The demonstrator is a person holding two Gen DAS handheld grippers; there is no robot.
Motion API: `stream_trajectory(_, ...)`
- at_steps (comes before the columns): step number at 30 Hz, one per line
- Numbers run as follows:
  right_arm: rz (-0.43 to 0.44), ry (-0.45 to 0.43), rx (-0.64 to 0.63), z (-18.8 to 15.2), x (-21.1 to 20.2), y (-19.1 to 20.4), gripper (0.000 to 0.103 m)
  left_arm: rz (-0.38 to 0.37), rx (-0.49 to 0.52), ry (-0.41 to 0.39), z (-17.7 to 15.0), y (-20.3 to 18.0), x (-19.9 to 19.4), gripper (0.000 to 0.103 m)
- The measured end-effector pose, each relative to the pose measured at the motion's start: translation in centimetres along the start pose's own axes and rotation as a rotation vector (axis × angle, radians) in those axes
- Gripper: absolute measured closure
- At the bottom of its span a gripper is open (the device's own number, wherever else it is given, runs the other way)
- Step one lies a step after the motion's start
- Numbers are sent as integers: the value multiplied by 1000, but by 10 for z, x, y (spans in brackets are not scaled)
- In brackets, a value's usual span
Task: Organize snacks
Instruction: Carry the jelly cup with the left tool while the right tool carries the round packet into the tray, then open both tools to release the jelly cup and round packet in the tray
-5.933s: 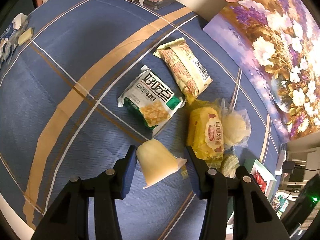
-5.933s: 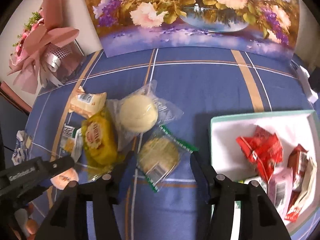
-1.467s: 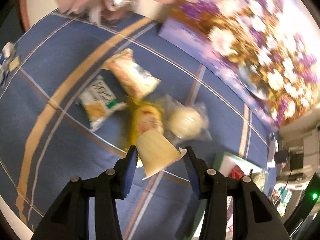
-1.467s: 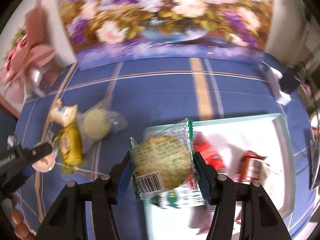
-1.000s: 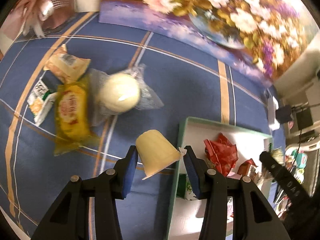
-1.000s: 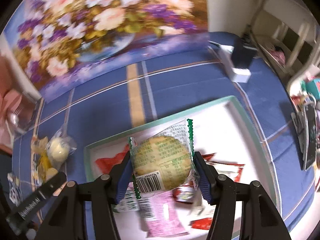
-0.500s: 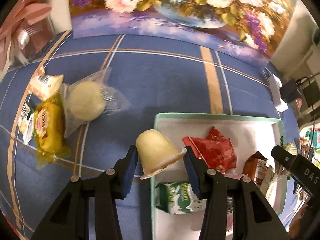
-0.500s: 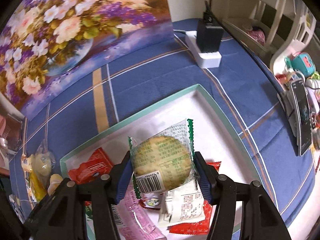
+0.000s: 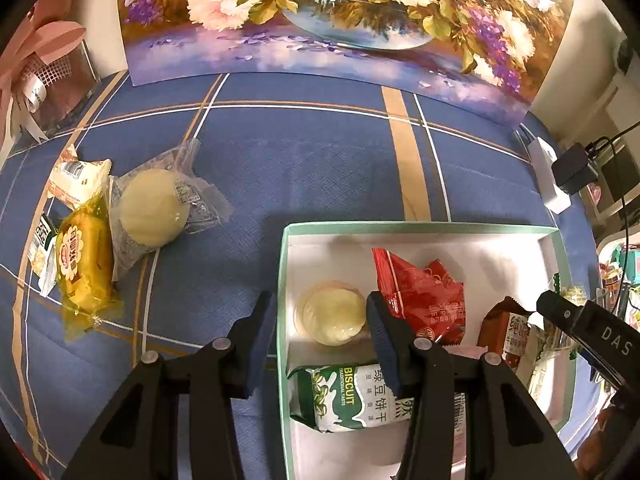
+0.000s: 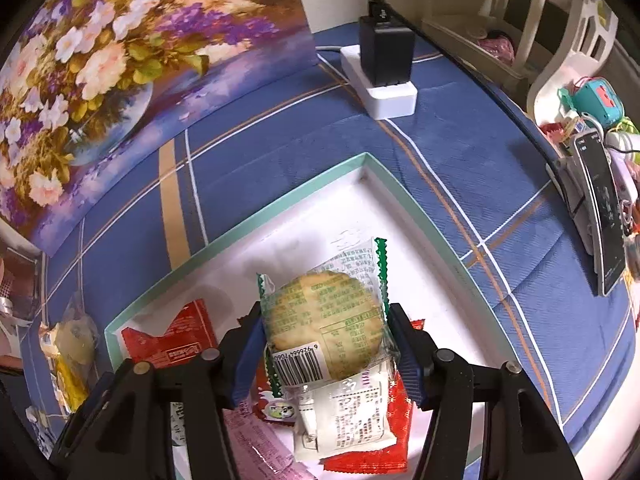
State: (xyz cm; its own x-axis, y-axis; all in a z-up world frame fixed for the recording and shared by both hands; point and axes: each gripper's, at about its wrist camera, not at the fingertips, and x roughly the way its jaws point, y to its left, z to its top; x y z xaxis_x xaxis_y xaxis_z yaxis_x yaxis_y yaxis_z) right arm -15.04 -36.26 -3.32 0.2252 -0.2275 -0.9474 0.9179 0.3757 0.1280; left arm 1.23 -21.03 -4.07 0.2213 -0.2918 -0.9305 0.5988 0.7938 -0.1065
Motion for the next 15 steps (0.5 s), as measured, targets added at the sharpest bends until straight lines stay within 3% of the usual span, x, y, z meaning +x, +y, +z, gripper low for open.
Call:
stream_trajectory(10,2,8,2,1,4,-1,39,-60,-61,15,1,13,-3,55)
stream_trajectory(15,13,24,12,1,8,-3,34,-46,-85,21,2,19,-6,53)
